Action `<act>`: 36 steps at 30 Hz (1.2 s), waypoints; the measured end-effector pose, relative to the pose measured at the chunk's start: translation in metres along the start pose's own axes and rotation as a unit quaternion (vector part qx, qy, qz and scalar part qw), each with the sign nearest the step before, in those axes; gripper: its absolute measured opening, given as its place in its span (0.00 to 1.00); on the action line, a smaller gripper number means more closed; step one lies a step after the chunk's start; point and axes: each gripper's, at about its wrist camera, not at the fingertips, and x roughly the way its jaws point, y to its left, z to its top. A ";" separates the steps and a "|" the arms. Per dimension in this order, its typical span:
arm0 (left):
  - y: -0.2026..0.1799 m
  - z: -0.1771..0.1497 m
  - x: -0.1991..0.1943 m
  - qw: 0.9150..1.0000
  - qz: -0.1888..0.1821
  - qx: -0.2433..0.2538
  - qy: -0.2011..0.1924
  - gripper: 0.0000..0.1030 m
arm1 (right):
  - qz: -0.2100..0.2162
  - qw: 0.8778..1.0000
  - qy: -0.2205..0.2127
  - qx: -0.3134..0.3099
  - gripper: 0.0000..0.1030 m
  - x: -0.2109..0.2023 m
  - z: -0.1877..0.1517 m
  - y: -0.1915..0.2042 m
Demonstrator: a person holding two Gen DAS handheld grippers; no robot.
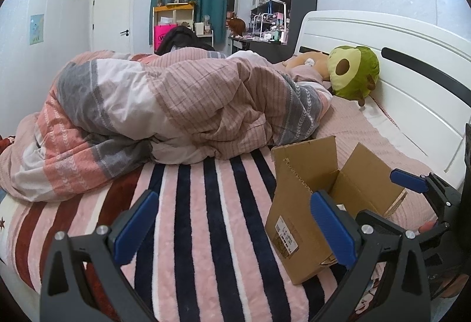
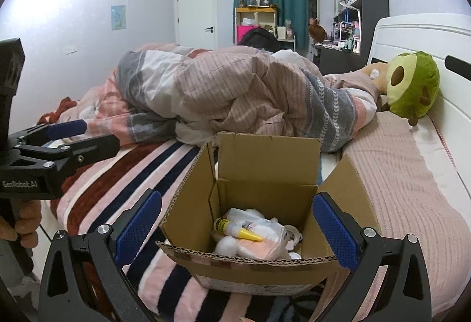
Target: Organize objects
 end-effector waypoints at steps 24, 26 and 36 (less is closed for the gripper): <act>0.006 -0.001 0.004 1.000 0.011 0.001 0.008 0.99 | 0.008 1.000 0.006 0.010 1.00 0.001 0.002 0.001; 0.006 -0.001 0.004 1.000 0.011 0.001 0.008 0.99 | 0.008 1.000 0.006 0.010 1.00 0.001 0.002 0.001; 0.008 -0.002 0.005 1.000 0.012 0.001 0.010 0.99 | 0.004 1.000 0.011 0.009 1.00 0.002 0.001 0.002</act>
